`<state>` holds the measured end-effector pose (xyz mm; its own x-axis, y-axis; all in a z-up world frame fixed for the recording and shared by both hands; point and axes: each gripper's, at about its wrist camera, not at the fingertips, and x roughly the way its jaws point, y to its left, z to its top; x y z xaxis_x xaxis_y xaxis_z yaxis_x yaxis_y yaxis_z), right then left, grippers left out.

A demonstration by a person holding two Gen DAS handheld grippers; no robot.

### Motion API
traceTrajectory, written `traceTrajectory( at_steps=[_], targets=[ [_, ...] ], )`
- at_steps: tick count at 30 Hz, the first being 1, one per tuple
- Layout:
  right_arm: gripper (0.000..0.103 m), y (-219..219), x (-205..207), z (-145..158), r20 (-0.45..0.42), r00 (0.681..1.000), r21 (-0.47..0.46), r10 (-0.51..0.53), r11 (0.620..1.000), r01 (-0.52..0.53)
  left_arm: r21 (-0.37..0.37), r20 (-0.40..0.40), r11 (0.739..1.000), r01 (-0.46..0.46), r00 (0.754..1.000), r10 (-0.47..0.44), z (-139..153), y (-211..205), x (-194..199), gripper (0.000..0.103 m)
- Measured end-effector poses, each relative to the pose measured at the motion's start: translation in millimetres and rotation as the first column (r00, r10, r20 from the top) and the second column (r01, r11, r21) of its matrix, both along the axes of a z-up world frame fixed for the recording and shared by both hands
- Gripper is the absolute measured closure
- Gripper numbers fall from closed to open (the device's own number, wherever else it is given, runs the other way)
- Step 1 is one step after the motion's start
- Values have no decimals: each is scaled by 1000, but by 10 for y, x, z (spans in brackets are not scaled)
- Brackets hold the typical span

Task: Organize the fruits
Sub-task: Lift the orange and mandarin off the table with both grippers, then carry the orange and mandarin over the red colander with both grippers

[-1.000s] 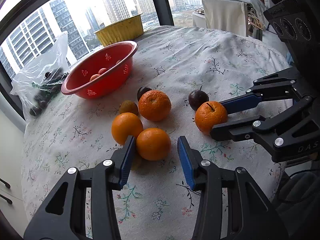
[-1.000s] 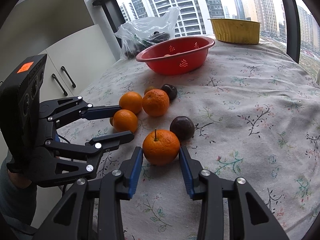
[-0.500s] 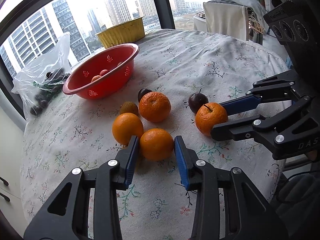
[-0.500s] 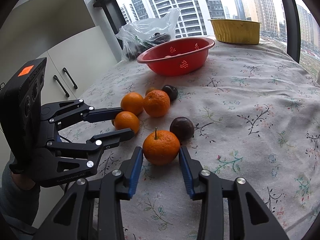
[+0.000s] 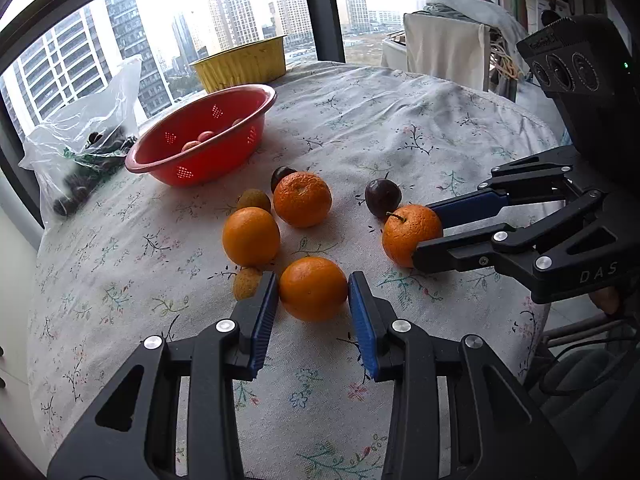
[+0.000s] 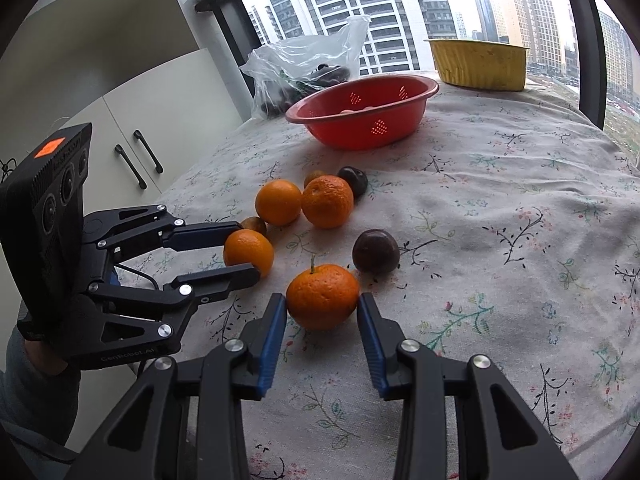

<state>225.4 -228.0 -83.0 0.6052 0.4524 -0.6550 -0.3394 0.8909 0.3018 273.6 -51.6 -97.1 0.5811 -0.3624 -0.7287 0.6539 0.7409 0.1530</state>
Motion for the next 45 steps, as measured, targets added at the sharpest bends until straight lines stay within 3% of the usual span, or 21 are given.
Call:
traceTrajectory(
  at_steps=[5, 8, 10, 26, 38, 45],
  targets=[
    [63, 10, -6, -8, -2, 1000, -10, -1, 1000, 1, -7, -12, 1000, 3, 1000, -3, -22, 25, -4, 69],
    [54, 54, 16, -25, -15, 1000, -44, 0, 999, 0, -10, -13, 1000, 2, 1000, -2, -21, 30, 6, 69],
    [54, 99, 17, -29, -3, 1000, -68, 5, 998, -5, -11, -13, 1000, 1, 1000, -1, -21, 33, 11, 69],
    [62, 141, 11, -7, 14, 1000, -91, 23, 996, -21, -42, -23, 999, 6, 1000, -7, 13, 83, -23, 69],
    [62, -33, 116, 293, 68, 998, -37, 2, 999, 0, -119, -23, 993, -20, 1000, 17, 203, 269, 19, 69],
    [62, -245, 376, 593, 124, 992, -17, -30, 999, 33, -177, 21, 983, -43, 999, 47, 545, 505, 271, 69]
  ],
)
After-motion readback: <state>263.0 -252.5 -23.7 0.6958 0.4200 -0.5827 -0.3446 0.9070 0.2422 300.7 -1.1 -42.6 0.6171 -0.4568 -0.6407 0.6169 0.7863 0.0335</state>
